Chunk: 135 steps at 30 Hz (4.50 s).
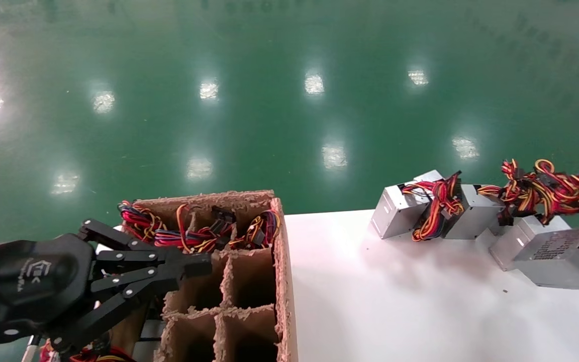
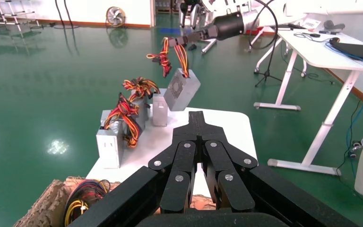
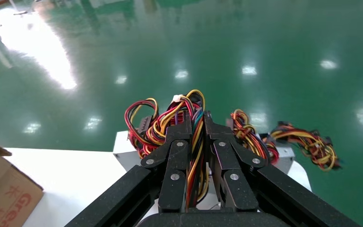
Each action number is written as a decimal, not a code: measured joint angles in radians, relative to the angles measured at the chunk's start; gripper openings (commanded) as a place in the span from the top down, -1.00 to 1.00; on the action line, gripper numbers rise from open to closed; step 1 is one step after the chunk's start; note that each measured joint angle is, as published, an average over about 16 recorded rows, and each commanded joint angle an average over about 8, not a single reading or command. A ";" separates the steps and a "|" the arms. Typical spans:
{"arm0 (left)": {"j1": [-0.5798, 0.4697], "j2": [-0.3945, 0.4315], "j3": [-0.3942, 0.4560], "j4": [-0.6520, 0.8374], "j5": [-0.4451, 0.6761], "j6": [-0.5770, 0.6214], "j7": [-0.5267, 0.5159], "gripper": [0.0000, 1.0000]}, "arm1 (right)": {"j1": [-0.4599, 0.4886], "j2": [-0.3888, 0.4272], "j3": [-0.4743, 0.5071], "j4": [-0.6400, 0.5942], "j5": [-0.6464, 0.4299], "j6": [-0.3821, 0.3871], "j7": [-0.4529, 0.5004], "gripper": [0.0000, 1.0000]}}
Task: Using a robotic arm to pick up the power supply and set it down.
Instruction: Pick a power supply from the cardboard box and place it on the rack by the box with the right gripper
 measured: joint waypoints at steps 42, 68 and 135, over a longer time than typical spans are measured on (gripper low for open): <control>0.000 0.000 0.000 0.000 0.000 0.000 0.000 1.00 | -0.097 -0.082 0.042 0.153 0.082 0.276 -0.068 1.00; 0.000 0.000 0.000 0.000 0.000 0.000 0.000 1.00 | 0.439 -0.393 -0.227 -0.286 -0.213 0.236 -0.056 1.00; 0.000 0.000 0.000 0.000 0.000 0.000 0.000 1.00 | 0.602 -0.514 -0.256 -0.580 -0.273 0.210 -0.153 -1.00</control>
